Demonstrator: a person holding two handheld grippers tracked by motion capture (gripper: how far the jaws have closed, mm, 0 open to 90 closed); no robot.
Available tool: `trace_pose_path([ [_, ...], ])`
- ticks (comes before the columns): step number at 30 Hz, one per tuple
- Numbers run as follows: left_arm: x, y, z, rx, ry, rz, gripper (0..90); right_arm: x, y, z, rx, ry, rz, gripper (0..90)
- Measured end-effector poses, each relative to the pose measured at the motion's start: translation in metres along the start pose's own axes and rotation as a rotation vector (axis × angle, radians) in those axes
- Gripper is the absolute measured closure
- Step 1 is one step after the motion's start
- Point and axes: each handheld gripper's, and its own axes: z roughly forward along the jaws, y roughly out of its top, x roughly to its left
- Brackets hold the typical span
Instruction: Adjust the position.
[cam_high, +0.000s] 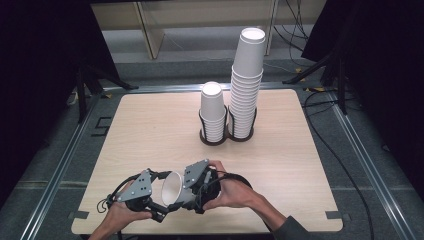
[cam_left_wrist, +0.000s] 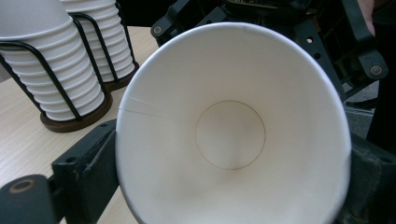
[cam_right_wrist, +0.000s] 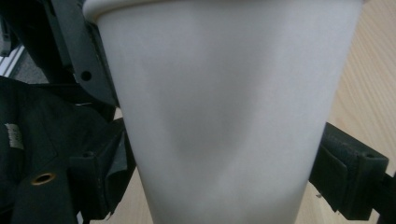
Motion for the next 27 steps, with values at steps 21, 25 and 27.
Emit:
trace_pose_path([
  [21, 0.005, -0.006, -0.006, -0.156, -0.007, -0.076, 6.4, -0.001, -0.012, -0.007, -0.051, 0.031, 0.071, 19.8],
  [25, 0.011, -0.004, -0.018, -0.239, 0.004, -0.135, 11.0, -0.009, -0.024, -0.009, -0.056, -0.008, 0.134, 19.5],
  [27, 0.014, -0.005, -0.021, -0.253, 0.013, -0.148, 12.7, -0.012, -0.026, -0.011, -0.076, -0.035, 0.158, 19.4],
])
